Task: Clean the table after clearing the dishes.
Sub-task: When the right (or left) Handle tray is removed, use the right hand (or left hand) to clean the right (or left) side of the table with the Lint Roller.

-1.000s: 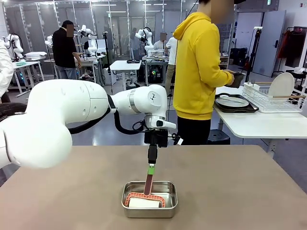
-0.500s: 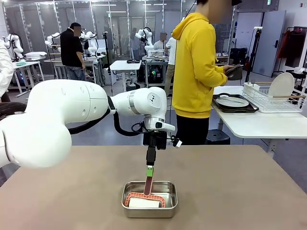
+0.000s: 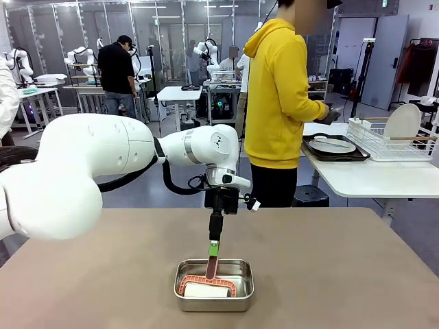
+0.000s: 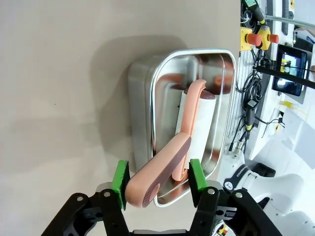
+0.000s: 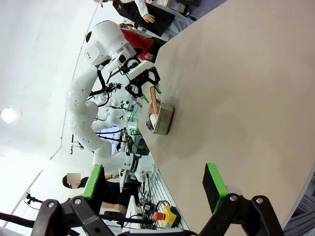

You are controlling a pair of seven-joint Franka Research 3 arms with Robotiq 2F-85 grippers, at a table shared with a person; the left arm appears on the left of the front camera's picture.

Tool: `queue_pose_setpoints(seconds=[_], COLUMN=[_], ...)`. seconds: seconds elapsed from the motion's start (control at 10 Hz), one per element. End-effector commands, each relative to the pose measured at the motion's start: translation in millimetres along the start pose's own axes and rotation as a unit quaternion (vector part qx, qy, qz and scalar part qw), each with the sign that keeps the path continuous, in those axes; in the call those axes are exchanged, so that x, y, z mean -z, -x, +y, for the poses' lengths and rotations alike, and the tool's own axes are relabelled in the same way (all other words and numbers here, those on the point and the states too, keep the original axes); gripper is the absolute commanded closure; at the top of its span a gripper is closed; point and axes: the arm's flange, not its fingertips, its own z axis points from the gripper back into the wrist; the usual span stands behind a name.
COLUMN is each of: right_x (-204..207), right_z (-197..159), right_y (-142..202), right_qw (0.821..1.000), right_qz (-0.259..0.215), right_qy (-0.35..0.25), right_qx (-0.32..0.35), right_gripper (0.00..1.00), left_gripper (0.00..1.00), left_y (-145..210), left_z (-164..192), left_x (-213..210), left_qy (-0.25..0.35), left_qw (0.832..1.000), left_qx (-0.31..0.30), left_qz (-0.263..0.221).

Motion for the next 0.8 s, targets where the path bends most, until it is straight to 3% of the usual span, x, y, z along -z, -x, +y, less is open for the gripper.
queue_pose_setpoints(seconds=[0.0,0.1,0.2,0.3,0.4,0.5,0.6,0.7], right_x=[0.2,0.2,0.2,0.2,0.2,0.2,0.2,0.2], right_z=[3.4,3.4,3.4,3.4,3.4,3.4,3.4,3.4], right_y=[1.8,1.8,1.8,1.8,1.8,1.8,1.8,1.8], right_qw=[1.000,1.000,1.000,1.000,1.000,1.000,1.000,1.000], right_qz=[-0.002,-0.002,-0.002,-0.002,-0.002,-0.002,-0.002,-0.002], right_qy=[-0.001,-0.001,-0.001,-0.001,-0.001,-0.001,-0.001,-0.001], right_qx=[-0.005,-0.005,-0.005,-0.005,-0.005,-0.005,-0.005,-0.005], right_gripper=[0.00,0.00,0.00,0.00,0.00,0.00,0.00,0.00], left_gripper=[0.62,0.52,0.82,0.62,1.00,0.82,1.00,1.00], left_y=[2.3,2.4,2.8,3.0,4.3,7.0,10.0,11.7], left_z=[-11.3,-12.8,-14.8,-17.1,-18.5,-19.6,-19.4,-19.0], left_x=[-1.4,-3.4,-6.0,-9.3,-11.0,-11.9,-12.4,-13.2], left_qy=[0.015,0.019,0.030,0.039,0.046,0.062,0.070,0.077], left_qw=[1.000,1.000,0.999,0.999,0.999,0.998,0.997,0.996], left_qx=[-0.004,0.002,0.011,0.017,0.015,0.001,-0.024,-0.045], left_qz=[-0.009,-0.015,-0.021,-0.021,-0.023,-0.016,-0.005,0.001])
